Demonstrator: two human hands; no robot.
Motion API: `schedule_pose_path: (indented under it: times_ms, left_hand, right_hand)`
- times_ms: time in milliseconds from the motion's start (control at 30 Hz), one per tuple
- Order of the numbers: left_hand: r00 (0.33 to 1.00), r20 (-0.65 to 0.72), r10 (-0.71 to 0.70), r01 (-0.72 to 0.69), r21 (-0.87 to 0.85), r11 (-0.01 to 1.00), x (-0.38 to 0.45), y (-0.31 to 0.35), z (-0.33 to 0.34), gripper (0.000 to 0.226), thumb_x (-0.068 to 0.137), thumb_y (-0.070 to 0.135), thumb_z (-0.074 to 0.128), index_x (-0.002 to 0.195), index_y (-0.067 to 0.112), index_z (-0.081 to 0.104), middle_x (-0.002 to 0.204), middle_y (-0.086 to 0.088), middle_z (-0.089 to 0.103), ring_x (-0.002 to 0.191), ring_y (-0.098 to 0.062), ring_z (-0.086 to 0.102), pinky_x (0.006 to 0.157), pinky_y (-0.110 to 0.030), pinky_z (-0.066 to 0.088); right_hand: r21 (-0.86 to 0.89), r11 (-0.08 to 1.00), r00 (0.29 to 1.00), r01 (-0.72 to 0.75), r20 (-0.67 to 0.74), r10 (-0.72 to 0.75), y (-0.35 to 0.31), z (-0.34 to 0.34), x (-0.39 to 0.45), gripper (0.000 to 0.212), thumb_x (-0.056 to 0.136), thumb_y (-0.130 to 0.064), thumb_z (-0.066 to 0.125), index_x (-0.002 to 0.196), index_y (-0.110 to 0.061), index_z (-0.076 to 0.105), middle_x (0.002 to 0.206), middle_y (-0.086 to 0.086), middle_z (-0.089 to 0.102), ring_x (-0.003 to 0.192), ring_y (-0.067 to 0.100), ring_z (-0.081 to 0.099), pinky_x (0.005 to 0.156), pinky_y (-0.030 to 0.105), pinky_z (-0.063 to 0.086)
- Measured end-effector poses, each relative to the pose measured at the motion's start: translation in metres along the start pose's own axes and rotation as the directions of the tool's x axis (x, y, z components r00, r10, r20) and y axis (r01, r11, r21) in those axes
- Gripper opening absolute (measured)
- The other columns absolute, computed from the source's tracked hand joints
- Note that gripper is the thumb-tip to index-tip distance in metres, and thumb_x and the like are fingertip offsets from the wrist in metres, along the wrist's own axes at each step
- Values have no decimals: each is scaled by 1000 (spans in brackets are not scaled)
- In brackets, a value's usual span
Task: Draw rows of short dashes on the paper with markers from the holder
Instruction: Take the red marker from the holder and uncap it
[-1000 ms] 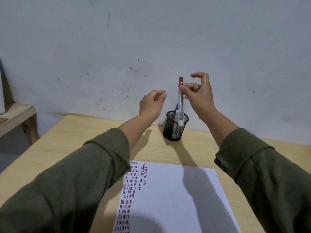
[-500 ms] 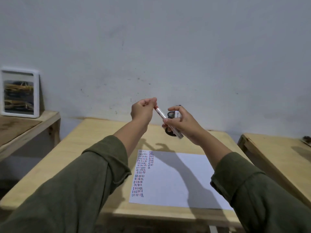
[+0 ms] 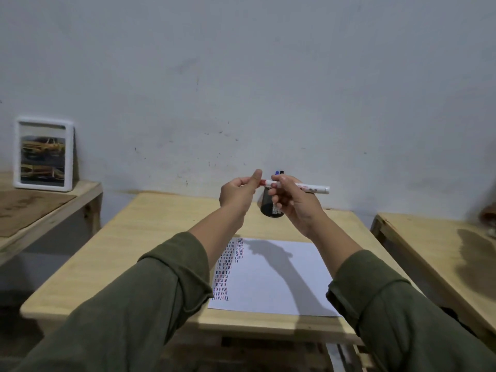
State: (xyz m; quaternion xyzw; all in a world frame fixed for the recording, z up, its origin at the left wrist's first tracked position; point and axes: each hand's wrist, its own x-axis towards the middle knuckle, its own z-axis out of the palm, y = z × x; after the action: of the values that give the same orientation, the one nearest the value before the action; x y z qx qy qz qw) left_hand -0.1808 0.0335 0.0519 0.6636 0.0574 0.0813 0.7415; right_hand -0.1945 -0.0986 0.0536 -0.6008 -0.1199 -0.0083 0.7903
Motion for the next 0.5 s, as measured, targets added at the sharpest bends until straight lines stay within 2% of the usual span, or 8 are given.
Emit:
schedule_pose_path:
  times_ms: [67, 167, 233, 300, 400, 500]
  left_hand:
    - [996, 89, -3, 11, -87, 996, -1, -2, -1, 34, 84, 40, 65, 107, 15, 69, 101, 1, 68, 96, -9, 58, 87, -28, 42]
    - [978, 207, 9, 33, -201, 979, -1, -6, -3, 23, 91, 24, 57, 113, 22, 64, 106, 6, 65, 100, -5, 54, 80, -24, 38]
    - [967, 254, -4, 75, -268, 961, 0, -6, -3, 16, 94, 22, 54, 105, 27, 63, 101, 15, 66, 104, -1, 55, 84, -23, 36]
    - [965, 262, -17, 106, -326, 939, 2, -5, -1, 13, 95, 21, 52, 95, 29, 63, 94, 19, 67, 97, 3, 56, 81, -22, 36]
    - [979, 201, -36, 106, -346, 932, 7, -6, 0, 15, 94, 20, 53, 86, 27, 63, 79, 20, 69, 88, 5, 58, 75, -21, 36]
    - [986, 156, -52, 99, -309, 946, 10, -7, -1, 15, 95, 20, 52, 84, 26, 61, 84, 14, 66, 84, 3, 59, 73, -21, 36]
  right_hand:
    - [89, 996, 1000, 3, -27, 0, 0, 1, 2, 12, 94, -21, 52, 92, -13, 62, 68, 4, 62, 56, 12, 52, 50, 19, 41]
    - [146, 989, 999, -8, -31, 13, 0, 2, 3, 12, 93, -22, 53, 89, -15, 63, 68, 3, 63, 55, 10, 53, 51, 18, 43]
    - [154, 988, 999, -26, -24, 30, 2, 4, 5, 13, 93, -23, 53, 88, -17, 64, 67, 1, 64, 56, 10, 54, 54, 18, 42]
    - [166, 985, 999, -39, -27, 44, 5, 8, 6, 13, 93, -24, 53, 87, -18, 64, 67, -1, 65, 58, 9, 55, 58, 19, 42]
    - [185, 983, 999, -17, -27, 23, 9, 12, 8, 14, 94, -19, 52, 87, -16, 64, 66, -2, 66, 59, 9, 57, 59, 18, 45]
    - [187, 982, 1000, 10, 2, -11, 14, 13, 10, 16, 95, -14, 49, 88, -12, 64, 66, -1, 67, 59, 9, 59, 59, 16, 49]
